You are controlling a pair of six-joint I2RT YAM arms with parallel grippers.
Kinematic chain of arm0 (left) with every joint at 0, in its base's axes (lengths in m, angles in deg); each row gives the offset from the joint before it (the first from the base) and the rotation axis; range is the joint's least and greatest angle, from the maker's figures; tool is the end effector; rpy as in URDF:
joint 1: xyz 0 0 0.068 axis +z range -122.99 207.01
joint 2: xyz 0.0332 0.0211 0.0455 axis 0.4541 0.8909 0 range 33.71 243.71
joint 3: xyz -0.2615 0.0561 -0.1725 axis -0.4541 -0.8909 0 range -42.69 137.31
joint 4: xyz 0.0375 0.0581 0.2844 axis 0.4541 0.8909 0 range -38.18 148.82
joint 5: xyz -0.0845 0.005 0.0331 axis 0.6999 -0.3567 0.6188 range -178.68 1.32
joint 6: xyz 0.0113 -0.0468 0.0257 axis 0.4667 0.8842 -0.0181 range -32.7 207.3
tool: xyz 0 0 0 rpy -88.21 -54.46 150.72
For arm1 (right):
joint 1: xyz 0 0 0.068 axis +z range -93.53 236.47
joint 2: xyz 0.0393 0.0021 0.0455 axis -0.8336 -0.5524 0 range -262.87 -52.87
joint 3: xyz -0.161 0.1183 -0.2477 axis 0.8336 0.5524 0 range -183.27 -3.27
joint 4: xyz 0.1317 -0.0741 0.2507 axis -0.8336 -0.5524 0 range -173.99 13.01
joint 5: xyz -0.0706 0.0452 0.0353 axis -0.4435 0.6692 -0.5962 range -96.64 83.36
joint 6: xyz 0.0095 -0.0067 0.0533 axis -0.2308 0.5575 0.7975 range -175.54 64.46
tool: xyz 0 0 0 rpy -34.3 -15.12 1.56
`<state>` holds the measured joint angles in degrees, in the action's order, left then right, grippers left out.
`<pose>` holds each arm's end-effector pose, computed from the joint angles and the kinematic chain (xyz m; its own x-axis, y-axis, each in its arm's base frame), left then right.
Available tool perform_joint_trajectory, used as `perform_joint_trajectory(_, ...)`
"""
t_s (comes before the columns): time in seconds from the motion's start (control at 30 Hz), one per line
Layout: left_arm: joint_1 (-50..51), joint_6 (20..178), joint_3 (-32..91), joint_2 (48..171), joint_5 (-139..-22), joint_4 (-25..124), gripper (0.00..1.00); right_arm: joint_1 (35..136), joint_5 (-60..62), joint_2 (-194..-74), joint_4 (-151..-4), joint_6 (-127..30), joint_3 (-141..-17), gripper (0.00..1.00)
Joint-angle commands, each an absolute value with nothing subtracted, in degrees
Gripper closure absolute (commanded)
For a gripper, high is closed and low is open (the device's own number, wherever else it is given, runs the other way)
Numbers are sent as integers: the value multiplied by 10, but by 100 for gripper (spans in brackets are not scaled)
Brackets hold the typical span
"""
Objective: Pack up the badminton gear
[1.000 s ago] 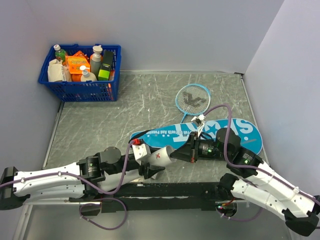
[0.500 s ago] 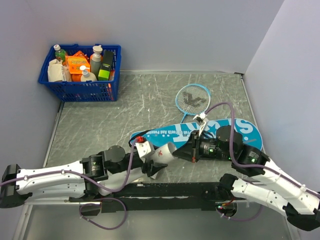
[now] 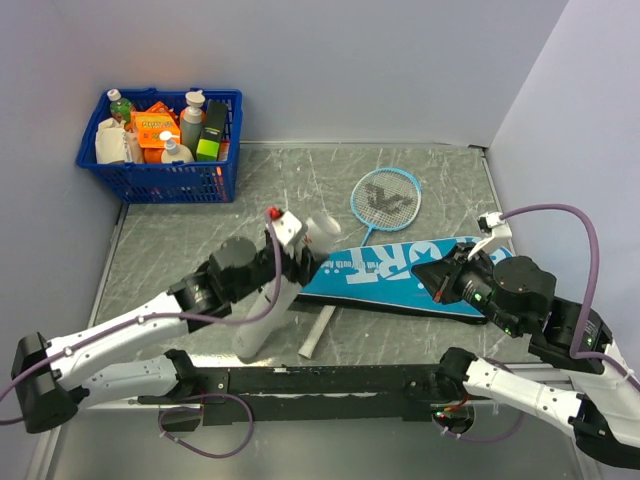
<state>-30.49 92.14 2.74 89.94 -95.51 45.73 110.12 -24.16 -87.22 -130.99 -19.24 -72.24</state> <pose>0.1334 -0.2014 0.3695 -0.1092 0.0153 -0.9939 0.7673 0.6370 -0.0745 0.0450 0.0426 0.4601 -0.5135 0.2546 -0.8194 -0.3669 0.7981 0.4779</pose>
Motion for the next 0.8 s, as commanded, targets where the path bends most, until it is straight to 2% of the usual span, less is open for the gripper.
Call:
perform_joint_trajectory(0.0,-238,892,105,937,-940,489,99,1103,-287,-889,-1330,-216,-721,100)
perform_joint_trajectory(0.2,-104,880,159,998,-981,563,99,1104,-266,-915,-1300,-232,-700,100)
perform_joint_trajectory(0.43,77,848,150,1039,-975,608,99,1085,-205,-952,-1261,-252,-691,100)
perform_joint_trajectory(0.7,164,826,141,1124,-972,657,99,1064,-147,-966,-1217,-257,-666,100)
perform_joint_trajectory(0.77,177,830,126,1135,-973,648,94,1061,-135,-966,-1209,-254,-657,100)
